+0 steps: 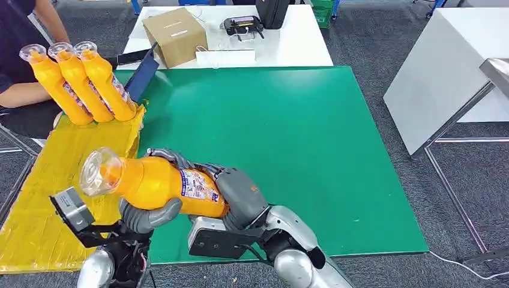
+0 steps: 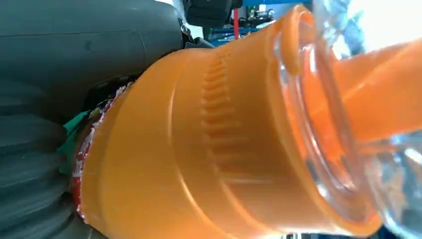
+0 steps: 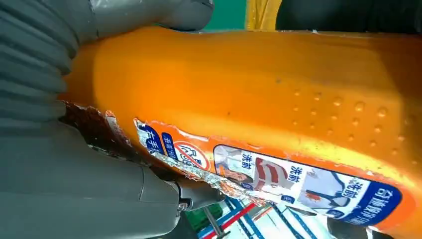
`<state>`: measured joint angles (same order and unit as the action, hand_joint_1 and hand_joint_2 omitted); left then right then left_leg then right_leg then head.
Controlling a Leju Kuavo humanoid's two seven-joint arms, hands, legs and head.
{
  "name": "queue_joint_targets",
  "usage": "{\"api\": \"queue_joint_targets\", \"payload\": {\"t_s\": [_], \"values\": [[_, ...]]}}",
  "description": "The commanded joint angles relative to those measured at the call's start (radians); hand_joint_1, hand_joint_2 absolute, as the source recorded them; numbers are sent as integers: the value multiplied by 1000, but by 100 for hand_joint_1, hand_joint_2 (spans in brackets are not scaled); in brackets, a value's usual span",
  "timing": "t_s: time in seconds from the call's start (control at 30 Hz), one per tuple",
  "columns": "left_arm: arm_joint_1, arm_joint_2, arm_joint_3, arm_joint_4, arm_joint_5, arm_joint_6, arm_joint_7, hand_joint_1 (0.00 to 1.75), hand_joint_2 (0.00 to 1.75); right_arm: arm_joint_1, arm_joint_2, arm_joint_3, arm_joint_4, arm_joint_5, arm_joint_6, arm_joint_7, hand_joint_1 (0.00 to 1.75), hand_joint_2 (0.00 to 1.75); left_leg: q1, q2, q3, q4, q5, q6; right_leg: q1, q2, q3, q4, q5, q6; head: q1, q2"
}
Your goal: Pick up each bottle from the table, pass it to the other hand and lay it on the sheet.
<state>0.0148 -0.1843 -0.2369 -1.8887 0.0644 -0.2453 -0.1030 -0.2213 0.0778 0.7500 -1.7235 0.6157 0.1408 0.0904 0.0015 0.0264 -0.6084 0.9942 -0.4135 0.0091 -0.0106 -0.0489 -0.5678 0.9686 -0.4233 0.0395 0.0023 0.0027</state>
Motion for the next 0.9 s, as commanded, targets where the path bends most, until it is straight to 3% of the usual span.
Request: {"api": "queue_joint_targets", "payload": {"t_s": [0.03,0.07,0.1,0.13,0.27,0.53,0.57,0.7,0.73,0.9], "values": [[-31,22,39,-4,-224,59,-67,175,175,54,-60,-19,-64,118,-44,-13,175,175,1,-2,1,0,0,0,0,0,1,-1,0,-1,0,0],[-32,21,46,-6,-226,56,-67,175,175,57,-63,-24,-68,120,-43,-16,175,175,0,-3,1,-1,0,0,0,0,1,-1,0,-1,0,0],[-35,22,55,-7,-255,56,-69,175,175,69,-59,-43,-75,125,-45,-17,42,175,1,-4,3,-1,-1,-1,0,1,4,-1,-2,-1,0,0],[-45,35,61,-2,-315,81,-80,175,175,86,-52,-73,-85,131,-53,-12,0,175,1,-3,3,-1,-1,-1,0,1,3,-1,-1,-1,0,0],[-89,67,144,60,-501,145,-106,175,175,156,-120,-188,-137,116,-83,-4,0,175,1,-7,4,-2,0,-1,0,-1,5,-2,-1,-1,0,0],[-101,71,171,79,-593,194,-98,175,175,180,-107,-223,-149,92,-83,14,0,175,1,-4,3,0,-1,-1,0,2,3,-1,-2,-1,0,0],[-115,85,191,99,-633,211,-103,175,175,198,-110,-250,-162,76,-76,17,0,0,0,-3,2,-1,-1,-1,0,1,2,-1,-1,-1,0,0],[-184,196,240,230,-1006,379,-199,175,175,243,-173,-366,-204,-8,-54,-25,0,0,1,-7,4,-2,0,-1,0,-2,5,-2,-2,-2,0,0],[-194,196,268,268,-1009,373,-188,175,175,270,-181,-404,-231,-15,-59,-36,0,0,0,-6,4,-2,0,-1,0,-1,4,-2,-1,-1,0,0],[-281,335,188,486,-1360,464,-145,175,175,286,-233,-471,-270,-50,-36,-64,0,0,0,-6,2,-1,1,0,-1,-2,2,-1,-1,-1,1,0]]}}
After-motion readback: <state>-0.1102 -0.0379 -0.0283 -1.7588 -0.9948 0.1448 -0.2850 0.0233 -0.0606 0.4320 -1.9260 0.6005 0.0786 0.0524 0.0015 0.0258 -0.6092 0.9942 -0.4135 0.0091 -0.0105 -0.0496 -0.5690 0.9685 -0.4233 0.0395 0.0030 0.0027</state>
